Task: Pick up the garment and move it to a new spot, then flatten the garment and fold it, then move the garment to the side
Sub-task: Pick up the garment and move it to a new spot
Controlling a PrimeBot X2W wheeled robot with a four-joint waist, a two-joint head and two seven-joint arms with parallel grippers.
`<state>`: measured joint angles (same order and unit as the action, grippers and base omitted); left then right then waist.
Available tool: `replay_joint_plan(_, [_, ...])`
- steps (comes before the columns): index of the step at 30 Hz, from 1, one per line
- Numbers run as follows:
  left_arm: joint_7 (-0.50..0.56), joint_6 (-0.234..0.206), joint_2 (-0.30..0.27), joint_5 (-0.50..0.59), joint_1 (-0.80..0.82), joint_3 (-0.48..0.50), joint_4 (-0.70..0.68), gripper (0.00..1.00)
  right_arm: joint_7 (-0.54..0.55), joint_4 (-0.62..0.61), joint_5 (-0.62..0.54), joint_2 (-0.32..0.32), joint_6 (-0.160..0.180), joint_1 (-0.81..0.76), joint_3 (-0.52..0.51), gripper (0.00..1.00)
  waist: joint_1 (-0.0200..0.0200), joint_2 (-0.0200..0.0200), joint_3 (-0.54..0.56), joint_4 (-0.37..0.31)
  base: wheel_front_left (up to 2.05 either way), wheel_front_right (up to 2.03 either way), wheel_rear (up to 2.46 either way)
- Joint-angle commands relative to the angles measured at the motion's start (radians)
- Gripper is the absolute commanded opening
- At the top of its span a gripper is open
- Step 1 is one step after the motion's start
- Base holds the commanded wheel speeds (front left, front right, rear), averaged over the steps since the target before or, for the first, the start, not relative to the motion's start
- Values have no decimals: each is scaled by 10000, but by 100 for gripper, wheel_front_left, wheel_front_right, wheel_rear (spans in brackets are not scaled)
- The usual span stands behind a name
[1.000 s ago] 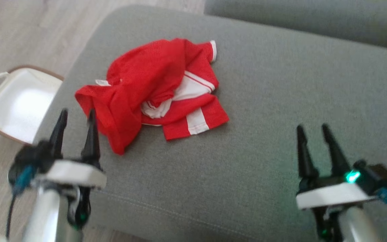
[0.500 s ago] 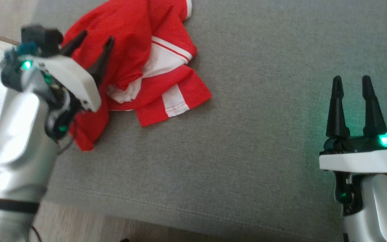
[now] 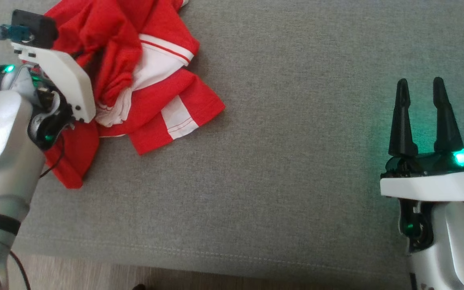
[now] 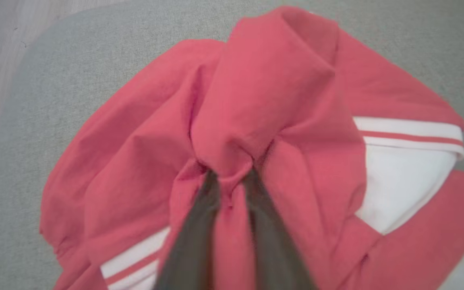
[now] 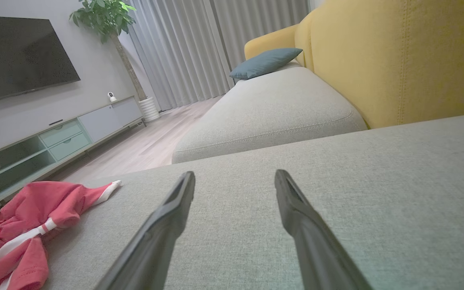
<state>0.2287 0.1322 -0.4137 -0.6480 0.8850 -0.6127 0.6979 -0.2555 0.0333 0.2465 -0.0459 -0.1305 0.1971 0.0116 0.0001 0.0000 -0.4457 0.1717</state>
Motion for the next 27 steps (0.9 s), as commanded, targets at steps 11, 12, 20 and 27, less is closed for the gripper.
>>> replay_joint_plan(11, [-2711, -171, -871, -262, 882, 488, 70, 0, -63, -42, 321, -43, -2, 36, 451, 100, -1, 0, 994, -215, 0, 0, 0])
replay_joint_plan(12, [-2913, -226, -877, -258, 890, 549, -29, 0, -63, -12, 368, -43, -2, -3, 463, 100, -1, 0, 1139, -237, 0, 0, 0])
replay_joint_plan(20, [-3963, -1060, -960, -275, 735, 1083, -1777, 0, -63, 278, 742, -43, -2, -405, 442, 100, -1, 0, 2246, -378, 0, 0, 0])
replay_joint_plan(27, [-3832, -1854, -1043, -392, 244, 1305, -3832, 0, -63, 368, 957, -43, -2, -575, 597, 100, -1, 0, 2806, -685, 0, 0, 0])
